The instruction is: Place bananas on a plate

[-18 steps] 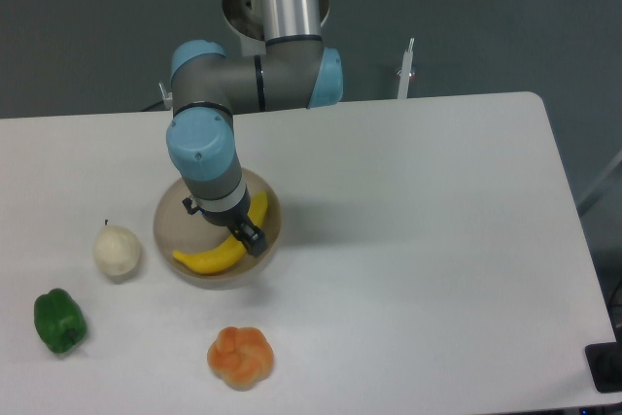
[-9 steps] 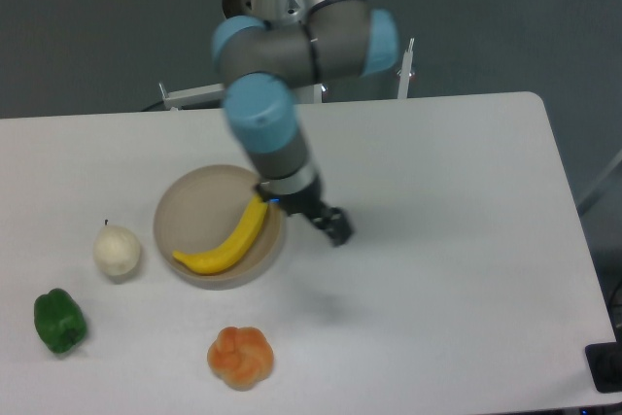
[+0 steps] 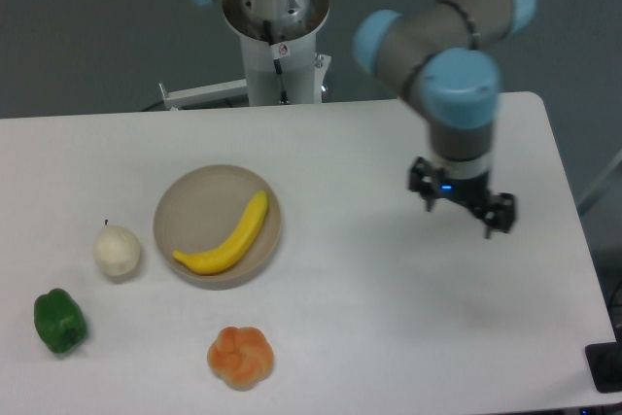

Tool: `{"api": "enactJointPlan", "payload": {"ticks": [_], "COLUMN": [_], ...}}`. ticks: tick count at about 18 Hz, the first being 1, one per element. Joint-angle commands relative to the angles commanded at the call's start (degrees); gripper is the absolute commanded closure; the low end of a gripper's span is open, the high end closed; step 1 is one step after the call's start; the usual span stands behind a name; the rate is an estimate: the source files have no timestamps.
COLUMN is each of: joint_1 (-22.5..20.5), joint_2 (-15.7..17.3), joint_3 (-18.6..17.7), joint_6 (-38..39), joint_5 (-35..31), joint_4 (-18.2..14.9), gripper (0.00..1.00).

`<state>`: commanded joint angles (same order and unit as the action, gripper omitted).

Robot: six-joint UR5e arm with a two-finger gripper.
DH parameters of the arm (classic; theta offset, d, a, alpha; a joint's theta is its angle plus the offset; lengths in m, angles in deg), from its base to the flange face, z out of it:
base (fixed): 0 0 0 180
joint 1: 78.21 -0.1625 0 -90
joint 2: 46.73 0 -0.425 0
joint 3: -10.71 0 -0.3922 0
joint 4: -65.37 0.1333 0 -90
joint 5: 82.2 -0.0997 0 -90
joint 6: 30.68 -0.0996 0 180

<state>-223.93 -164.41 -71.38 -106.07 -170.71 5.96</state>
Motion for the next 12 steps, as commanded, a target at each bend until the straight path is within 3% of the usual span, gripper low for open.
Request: {"api": "enactJointPlan", "payload": {"ticks": [7, 12], "joint_1": [-2.47, -2.38], "joint_2": [-1.68, -1.68], "joint_3": [0.36, 0.35], "joint_6": [-7.91, -8.63], "joint_5": [-0.78, -0.96], "joint_4": [-0.17, -0.17], "gripper": [0.0, 0.0]}}
